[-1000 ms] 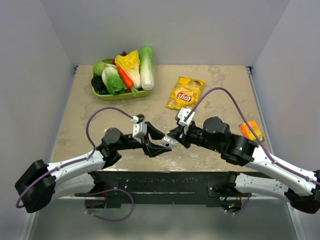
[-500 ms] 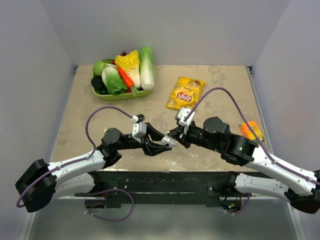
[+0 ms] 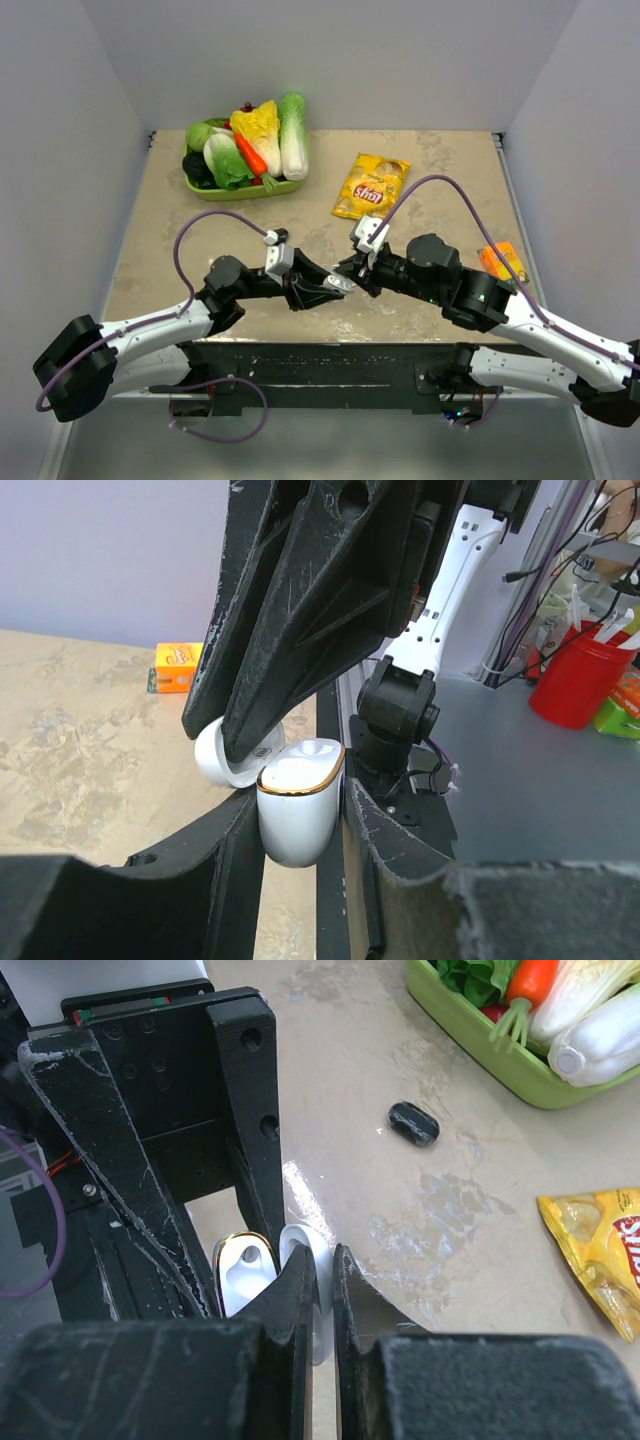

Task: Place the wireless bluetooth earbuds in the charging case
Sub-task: Pass from the right arm to the left

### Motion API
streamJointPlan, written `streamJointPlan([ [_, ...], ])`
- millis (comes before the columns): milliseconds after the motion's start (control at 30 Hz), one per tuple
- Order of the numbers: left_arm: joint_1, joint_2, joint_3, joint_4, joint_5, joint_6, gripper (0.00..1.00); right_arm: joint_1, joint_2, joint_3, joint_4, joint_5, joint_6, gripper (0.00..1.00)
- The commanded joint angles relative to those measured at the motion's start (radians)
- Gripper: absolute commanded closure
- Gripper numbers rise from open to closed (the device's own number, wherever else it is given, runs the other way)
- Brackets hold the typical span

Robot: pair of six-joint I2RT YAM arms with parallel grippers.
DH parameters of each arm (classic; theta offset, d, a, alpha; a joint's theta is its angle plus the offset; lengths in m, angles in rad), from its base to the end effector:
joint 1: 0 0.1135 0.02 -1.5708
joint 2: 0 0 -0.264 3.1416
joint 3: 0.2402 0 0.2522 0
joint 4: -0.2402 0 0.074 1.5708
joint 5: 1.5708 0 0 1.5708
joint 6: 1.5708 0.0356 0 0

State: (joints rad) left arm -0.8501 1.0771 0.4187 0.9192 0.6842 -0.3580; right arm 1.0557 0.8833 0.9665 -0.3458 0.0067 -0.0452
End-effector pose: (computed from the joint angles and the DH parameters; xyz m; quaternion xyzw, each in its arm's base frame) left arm 0.1306 -0.1828 0.2697 0.3978 0.4918 -0.5925 0.4988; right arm 0.0975 0.1717 0.3692 -0.4134 0.6774 0.2922 0.5337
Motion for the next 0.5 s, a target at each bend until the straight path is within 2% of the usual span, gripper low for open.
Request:
streamJointPlan([
  [0,0.000,0.001,-0.021,0.116,0.014,-0.012,1.00,0.004,-0.006,0.014,0.063,0.004,0.038,1.00],
  [167,0.000,0.010,-0.061,0.216,-0.003,-0.047,1.00,0.004,-0.003,0.017,0.071,-0.002,0.068,0.99],
  [267,-0.001,0.010,-0.080,0.250,-0.012,-0.058,1.00,0.006,0.006,0.024,0.070,-0.002,0.070,0.92],
  [300,-0.001,0.009,-0.084,0.251,-0.017,-0.059,1.00,0.004,0.006,0.028,0.068,0.006,0.079,0.73],
  [433,-0.001,0.001,-0.092,0.253,-0.043,-0.058,1.00,0.006,0.005,0.035,0.083,0.039,0.117,0.37],
  [467,-0.001,0.001,-0.092,0.250,-0.051,-0.058,1.00,0.004,0.003,0.040,0.088,0.050,0.125,0.33],
])
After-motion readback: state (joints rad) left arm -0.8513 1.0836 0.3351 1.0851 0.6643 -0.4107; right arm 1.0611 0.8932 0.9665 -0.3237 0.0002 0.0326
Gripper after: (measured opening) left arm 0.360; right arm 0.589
